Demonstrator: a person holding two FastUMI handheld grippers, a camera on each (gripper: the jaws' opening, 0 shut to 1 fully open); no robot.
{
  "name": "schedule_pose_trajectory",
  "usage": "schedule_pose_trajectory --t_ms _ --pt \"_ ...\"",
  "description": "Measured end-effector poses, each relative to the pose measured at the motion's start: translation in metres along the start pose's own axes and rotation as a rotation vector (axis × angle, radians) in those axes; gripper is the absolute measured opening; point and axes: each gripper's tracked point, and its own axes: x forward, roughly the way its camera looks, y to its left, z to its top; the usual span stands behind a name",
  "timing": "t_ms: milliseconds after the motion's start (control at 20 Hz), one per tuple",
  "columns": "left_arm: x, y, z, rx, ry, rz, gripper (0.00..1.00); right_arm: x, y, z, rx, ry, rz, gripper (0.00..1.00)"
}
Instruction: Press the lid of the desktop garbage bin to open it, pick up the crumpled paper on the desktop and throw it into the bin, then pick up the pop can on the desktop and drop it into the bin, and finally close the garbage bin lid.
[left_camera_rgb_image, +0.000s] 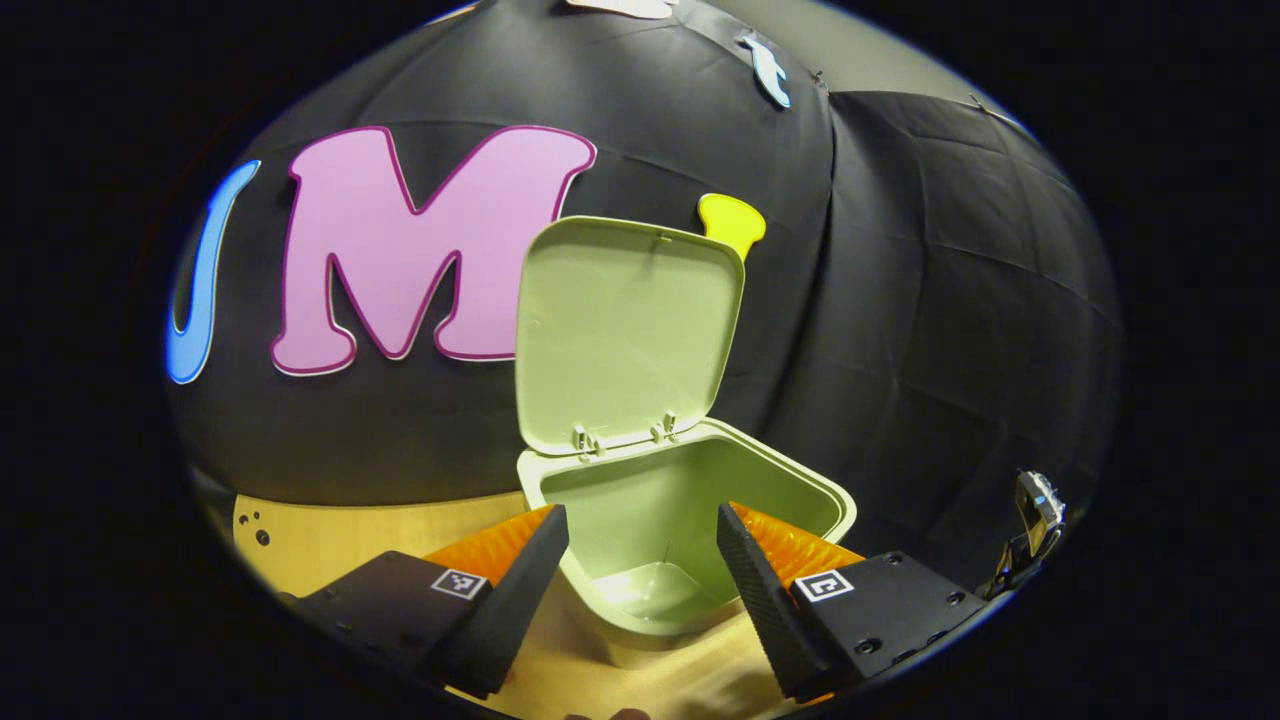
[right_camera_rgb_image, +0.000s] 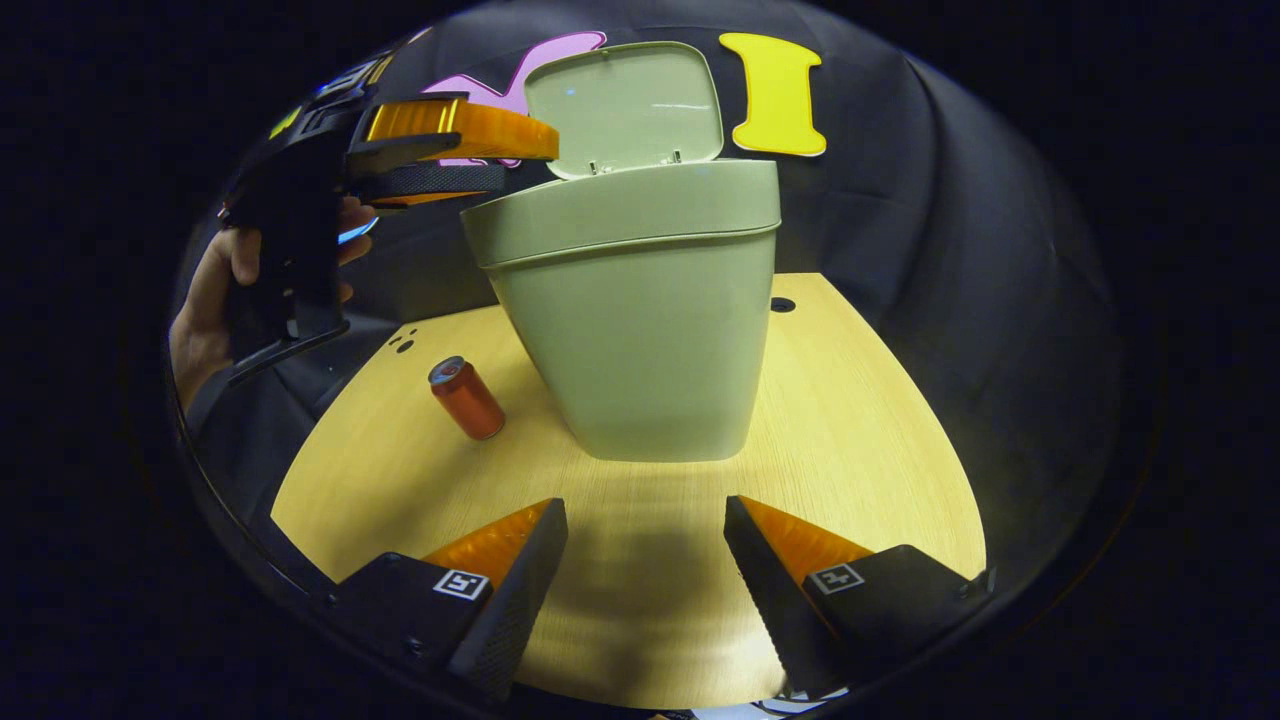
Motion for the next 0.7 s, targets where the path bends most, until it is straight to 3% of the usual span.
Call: schedule_pose_trajectory --t_ms 300,700 --pt "-0.055 0.053 -0.021 -0.054 -0.006 0.126 0.96 0.001 0.019 -0.007 -0.025 0.024 0.035 0.99" --pt "-0.171 0.135 -0.096 -0.108 0.079 0.338 0.96 0.016 0.059 -0.010 -0.081 0.028 0.099 0.99"
